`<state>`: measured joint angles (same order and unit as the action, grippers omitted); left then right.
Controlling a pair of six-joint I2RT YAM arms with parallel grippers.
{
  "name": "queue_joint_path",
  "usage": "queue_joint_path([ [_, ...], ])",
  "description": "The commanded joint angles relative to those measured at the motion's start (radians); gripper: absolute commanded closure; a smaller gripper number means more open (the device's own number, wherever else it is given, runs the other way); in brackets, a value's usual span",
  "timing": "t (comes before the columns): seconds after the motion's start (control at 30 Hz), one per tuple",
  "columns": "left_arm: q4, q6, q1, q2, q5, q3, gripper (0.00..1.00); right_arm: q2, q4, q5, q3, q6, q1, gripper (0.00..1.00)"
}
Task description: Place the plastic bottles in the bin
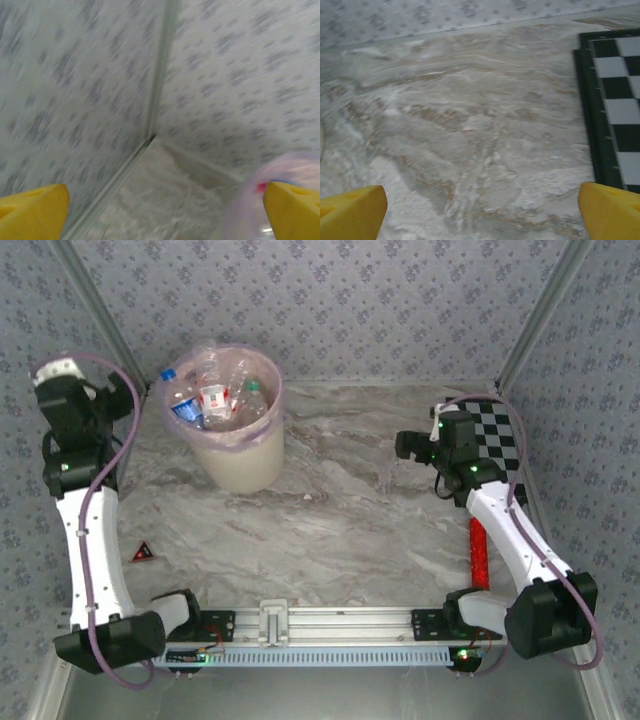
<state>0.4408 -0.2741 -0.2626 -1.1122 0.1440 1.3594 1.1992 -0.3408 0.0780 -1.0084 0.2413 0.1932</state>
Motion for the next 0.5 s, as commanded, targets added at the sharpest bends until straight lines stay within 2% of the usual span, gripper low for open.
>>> queue_joint_path([
  [0.0, -0.094, -0.108, -0.052, -0.005, 0.035, -0.194, 0.01, 0.016, -0.046, 0.087, 0.016, 0.015, -0.033, 0.00],
  [0.1, -0.210, -0.196, -0.118, -0.031, -0.024, -0.348, 0.01, 0.011, -0.021, 0.124, 0.054, -0.021, -0.035, 0.00],
  [0.23, -0.319, -0.232, -0.127, -0.182, -0.167, -0.380, 0.01, 0.007, -0.001, 0.100, 0.089, -0.020, -0.035, 0.00],
  [0.3, -0.383, -0.229, -0.106, -0.245, -0.219, -0.379, 0.01, 0.000, 0.013, 0.083, 0.108, -0.013, -0.038, 0.00],
  [0.47, -0.443, -0.220, -0.020, -0.350, -0.257, -0.351, 0.01, -0.024, 0.056, 0.046, 0.159, 0.001, -0.044, 0.00],
])
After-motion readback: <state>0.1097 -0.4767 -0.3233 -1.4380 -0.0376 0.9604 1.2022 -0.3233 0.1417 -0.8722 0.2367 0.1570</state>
